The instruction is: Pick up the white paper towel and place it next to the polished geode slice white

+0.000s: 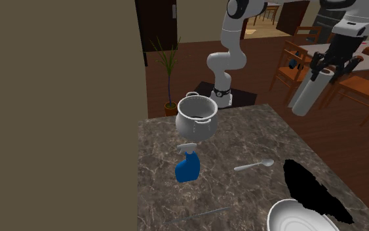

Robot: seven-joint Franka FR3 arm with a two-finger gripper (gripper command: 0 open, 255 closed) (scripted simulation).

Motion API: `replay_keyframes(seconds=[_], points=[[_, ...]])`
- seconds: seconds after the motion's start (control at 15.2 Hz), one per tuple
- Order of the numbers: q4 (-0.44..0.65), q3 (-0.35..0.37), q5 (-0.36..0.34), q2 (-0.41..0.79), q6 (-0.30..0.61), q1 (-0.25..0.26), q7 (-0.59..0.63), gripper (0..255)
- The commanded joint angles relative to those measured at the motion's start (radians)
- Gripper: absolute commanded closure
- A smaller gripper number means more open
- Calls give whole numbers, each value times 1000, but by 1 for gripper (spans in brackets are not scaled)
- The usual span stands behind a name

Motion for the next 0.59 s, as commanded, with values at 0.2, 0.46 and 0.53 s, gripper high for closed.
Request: replay_keyframes(seconds=[0.2,0.46,0.53], points=[[-86,-3,7,-16,73,-2,0,255],[-148,-4,11,-24,128,-3,1,255],[-163,-4,11,-25,142,-3,1,255]])
